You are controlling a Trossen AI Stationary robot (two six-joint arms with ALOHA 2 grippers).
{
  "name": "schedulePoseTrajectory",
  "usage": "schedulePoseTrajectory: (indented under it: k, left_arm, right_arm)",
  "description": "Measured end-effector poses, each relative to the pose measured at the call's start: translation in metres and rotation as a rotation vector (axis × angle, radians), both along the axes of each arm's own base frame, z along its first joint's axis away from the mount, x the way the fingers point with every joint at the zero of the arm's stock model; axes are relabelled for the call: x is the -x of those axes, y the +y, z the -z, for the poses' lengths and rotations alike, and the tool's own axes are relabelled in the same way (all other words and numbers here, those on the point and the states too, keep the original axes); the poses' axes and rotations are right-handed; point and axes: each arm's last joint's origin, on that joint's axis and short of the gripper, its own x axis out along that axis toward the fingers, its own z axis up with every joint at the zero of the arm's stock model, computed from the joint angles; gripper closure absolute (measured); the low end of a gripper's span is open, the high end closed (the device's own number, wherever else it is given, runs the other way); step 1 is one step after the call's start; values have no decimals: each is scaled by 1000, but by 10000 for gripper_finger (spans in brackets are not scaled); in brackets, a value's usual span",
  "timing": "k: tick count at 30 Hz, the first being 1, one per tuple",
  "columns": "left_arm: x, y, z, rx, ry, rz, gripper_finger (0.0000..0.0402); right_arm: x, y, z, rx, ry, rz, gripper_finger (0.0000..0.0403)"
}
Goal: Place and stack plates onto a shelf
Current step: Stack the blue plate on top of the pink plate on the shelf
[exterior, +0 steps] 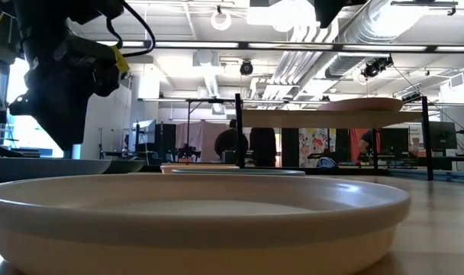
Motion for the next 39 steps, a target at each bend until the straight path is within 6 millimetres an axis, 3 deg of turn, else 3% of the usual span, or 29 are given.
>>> schedulePoseTrajectory:
  k: [21,32,39]
  left_arm:
    - [-8,-5,31,-50,150,-7,287]
    - [-5,-19,29,-73,139,65,373]
    - [-13,-33,12,-78,105,137,389]
  right_arm:
    - [0,0,0,1,1,-3,341]
    - [0,-1,0,24,-2,3,341]
    - [0,-1,0,24,-2,2,341]
